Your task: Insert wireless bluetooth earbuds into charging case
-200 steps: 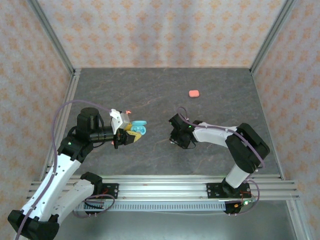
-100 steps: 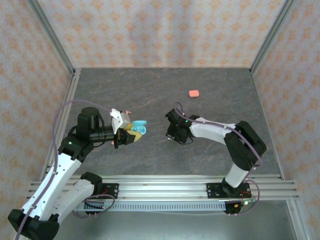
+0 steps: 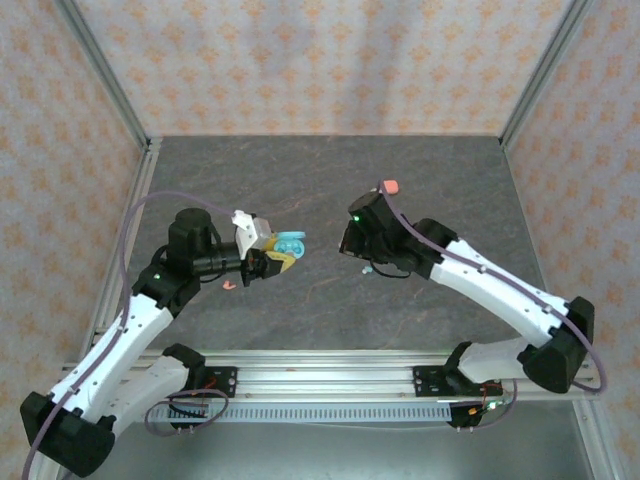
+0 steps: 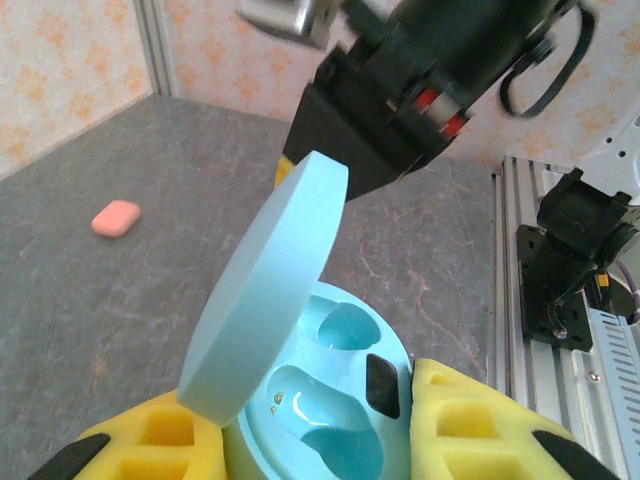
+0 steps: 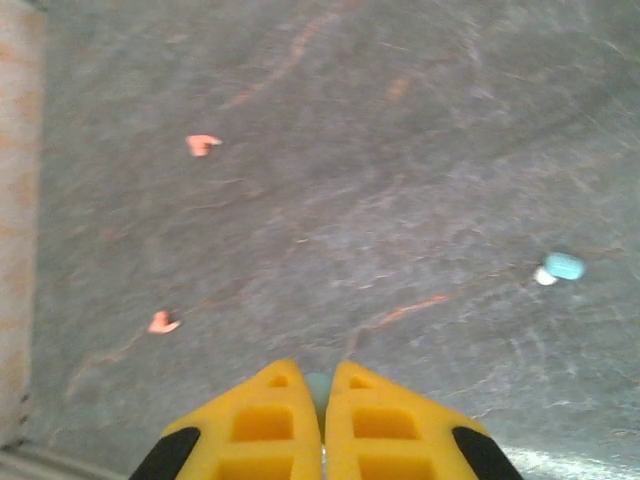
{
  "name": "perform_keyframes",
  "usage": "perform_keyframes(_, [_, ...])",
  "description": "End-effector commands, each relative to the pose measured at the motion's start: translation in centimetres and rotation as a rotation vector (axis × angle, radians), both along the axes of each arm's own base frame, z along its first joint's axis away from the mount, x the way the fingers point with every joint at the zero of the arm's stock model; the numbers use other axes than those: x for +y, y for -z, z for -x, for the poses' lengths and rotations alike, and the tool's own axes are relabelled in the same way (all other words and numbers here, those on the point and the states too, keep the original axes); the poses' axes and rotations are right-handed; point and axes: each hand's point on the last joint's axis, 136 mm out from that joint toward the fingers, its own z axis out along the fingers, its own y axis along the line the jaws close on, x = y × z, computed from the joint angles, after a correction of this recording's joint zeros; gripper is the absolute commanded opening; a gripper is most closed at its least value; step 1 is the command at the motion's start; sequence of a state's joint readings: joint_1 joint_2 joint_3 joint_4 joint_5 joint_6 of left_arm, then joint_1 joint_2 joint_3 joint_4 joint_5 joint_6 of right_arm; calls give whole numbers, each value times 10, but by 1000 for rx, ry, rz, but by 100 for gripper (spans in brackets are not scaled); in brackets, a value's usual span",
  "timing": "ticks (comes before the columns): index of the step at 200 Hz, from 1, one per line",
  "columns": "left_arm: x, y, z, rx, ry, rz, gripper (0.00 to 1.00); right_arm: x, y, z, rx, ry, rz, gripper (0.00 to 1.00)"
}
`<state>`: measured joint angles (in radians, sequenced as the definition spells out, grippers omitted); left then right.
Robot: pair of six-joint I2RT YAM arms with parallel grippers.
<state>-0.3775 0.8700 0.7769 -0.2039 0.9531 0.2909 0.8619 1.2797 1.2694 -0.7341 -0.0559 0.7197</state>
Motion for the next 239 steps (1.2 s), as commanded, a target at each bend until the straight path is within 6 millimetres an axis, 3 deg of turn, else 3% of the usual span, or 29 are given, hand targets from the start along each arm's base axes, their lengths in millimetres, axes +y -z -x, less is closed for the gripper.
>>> perform_keyframes(1, [-10, -21, -12, -116, -8, 13, 7, -3, -18, 15, -39, -52, 59, 5])
perform_keyframes(45, [-18, -20, -20, -102, -16, 13, 6, 10, -44, 37, -61, -118, 32, 5])
perform_keyframes(70, [-18, -20, -23, -91, -33, 16, 6, 14, -46, 46, -51, -143, 15, 5])
perform_keyframes(105, [-19, -19, -25, -58, -38, 27, 6, 35, -44, 57, -28, -198, -45, 5])
perform_keyframes(180, [-20, -18, -22, -40, -25, 32, 6, 69, -63, 48, -84, -241, -174, 6])
perform_keyframes(239, [-21, -18, -20, -33, -14, 36, 6, 70, -75, 38, -145, -214, -195, 7])
